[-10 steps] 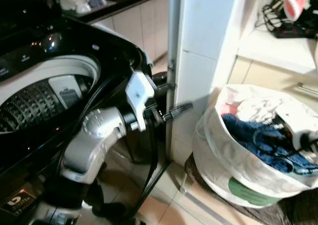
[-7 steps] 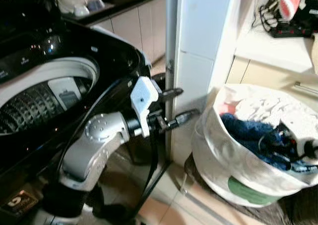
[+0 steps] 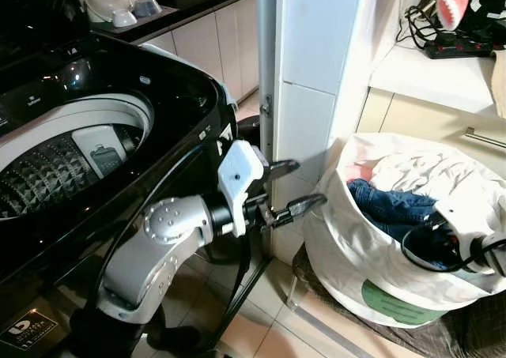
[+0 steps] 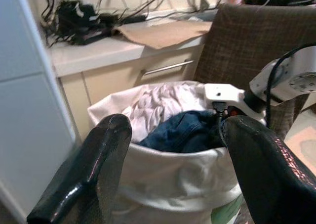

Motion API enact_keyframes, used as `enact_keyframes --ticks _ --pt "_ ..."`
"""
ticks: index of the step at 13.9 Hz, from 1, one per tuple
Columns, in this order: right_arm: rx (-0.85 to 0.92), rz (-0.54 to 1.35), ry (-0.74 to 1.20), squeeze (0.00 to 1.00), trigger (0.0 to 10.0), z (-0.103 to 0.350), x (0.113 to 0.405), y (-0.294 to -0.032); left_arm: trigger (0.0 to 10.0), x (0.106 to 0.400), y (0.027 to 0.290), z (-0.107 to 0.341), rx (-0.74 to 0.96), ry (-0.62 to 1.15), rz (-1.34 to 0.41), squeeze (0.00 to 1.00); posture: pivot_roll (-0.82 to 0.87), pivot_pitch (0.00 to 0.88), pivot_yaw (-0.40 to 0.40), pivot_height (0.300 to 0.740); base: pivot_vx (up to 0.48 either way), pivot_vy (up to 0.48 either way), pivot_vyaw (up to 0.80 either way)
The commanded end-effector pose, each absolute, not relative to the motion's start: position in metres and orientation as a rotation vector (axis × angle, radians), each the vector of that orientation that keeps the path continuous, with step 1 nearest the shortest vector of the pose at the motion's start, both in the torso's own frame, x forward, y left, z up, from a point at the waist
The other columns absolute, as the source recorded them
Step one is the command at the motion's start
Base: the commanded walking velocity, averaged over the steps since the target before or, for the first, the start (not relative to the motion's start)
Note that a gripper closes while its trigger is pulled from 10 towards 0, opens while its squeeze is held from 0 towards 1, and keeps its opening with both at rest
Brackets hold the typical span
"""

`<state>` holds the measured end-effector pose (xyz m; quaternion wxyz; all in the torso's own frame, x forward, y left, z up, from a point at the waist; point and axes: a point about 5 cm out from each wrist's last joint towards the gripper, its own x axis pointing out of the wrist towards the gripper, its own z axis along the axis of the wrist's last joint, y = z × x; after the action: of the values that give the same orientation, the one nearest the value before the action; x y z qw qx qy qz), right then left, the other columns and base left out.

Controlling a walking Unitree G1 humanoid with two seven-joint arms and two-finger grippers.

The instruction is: Clothes washing

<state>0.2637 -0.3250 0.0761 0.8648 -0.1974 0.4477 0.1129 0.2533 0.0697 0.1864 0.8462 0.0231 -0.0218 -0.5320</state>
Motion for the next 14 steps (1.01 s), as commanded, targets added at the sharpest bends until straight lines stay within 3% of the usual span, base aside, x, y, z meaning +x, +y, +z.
enact_keyframes --ticks 1,2,3,6,14 --pt "-0.432 0.255 0.929 0.0 10.0 0.077 0.268 -0.323 10.0 0.252 0.07 0.189 0.068 -0.045 -1.121 0.0 -0.08 0.0 0.074 0.74 0.0 0.0 0.0" --pt "-0.432 0.256 0.928 0.0 2.2 0.077 0.268 -0.323 10.0 0.25 0.07 0.189 0.064 -0.038 -1.136 0.0 -0.08 0.0 0.074 0.74 0.0 0.0 0.0" --pt "-0.433 0.258 0.93 0.0 0.0 0.077 0.268 -0.323 10.0 0.248 0.07 0.188 0.058 -0.03 -1.159 0.0 -0.08 0.0 0.074 0.74 0.0 0.0 0.0" --pt "-0.436 0.277 0.931 0.0 0.0 0.077 0.269 -0.325 10.0 0.237 0.07 0.184 0.044 0.013 -1.237 0.0 -0.08 0.0 0.071 0.74 0.0 0.0 0.0" --pt "-0.434 0.268 0.925 0.0 0.0 0.08 0.272 -0.331 10.0 0.236 0.069 0.183 0.048 0.031 -1.247 0.0 -0.09 0.0 0.075 0.74 0.0 0.0 0.0"
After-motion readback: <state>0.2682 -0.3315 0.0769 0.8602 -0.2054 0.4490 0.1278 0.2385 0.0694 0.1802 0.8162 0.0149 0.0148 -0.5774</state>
